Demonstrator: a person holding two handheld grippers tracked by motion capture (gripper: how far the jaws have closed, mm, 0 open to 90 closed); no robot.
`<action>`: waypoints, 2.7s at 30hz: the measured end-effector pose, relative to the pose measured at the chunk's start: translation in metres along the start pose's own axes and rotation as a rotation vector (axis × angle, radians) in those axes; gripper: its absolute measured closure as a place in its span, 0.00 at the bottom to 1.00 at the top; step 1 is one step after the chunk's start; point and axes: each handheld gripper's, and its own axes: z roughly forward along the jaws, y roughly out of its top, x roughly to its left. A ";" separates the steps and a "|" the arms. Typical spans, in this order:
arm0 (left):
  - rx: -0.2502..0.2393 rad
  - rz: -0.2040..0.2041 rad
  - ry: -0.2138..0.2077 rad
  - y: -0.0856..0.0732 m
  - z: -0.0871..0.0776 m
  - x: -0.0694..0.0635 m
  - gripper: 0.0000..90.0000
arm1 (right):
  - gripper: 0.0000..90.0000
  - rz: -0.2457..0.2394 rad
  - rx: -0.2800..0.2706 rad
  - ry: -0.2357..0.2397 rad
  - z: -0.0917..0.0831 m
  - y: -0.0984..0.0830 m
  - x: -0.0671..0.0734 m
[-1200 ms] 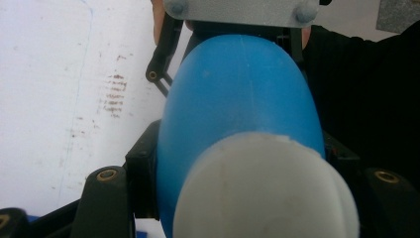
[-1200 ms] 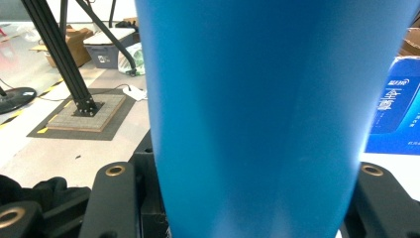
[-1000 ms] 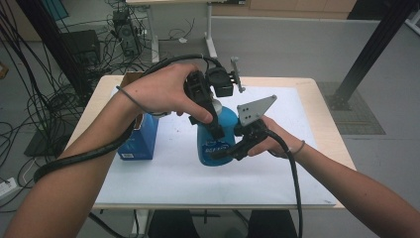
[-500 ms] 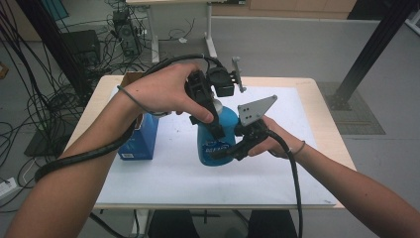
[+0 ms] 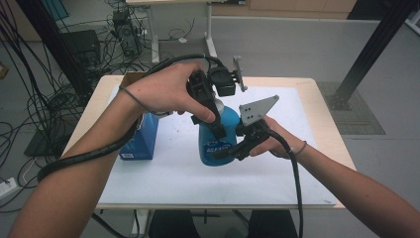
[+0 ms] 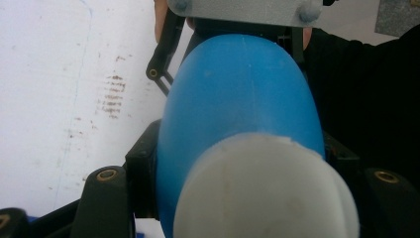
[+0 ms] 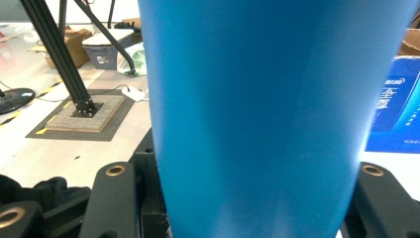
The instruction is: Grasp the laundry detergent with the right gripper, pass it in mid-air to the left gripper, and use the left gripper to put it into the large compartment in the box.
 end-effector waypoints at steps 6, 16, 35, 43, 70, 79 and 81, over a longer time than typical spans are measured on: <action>0.004 -0.002 0.001 0.001 0.000 -0.001 0.42 | 0.46 -0.001 -0.002 -0.001 0.000 0.000 0.001; 0.002 -0.006 0.000 -0.002 -0.001 -0.001 0.41 | 0.46 -0.003 -0.001 -0.002 0.001 0.001 0.001; 0.005 -0.009 0.025 0.003 0.000 -0.004 0.42 | 0.46 -0.009 -0.008 -0.003 0.001 0.000 0.000; 0.024 -0.016 0.023 0.006 0.001 -0.003 0.42 | 0.46 -0.006 -0.015 -0.003 0.000 -0.001 0.000; 0.034 -0.063 0.031 0.004 -0.001 0.000 0.42 | 0.00 0.034 -0.071 -0.073 -0.005 -0.008 -0.005; 0.029 -0.076 0.034 0.003 -0.003 -0.001 0.42 | 0.01 0.013 -0.035 -0.067 -0.004 -0.007 -0.003; 0.030 -0.083 0.034 0.003 -0.002 0.000 0.42 | 0.01 0.013 -0.011 -0.074 -0.005 -0.009 -0.003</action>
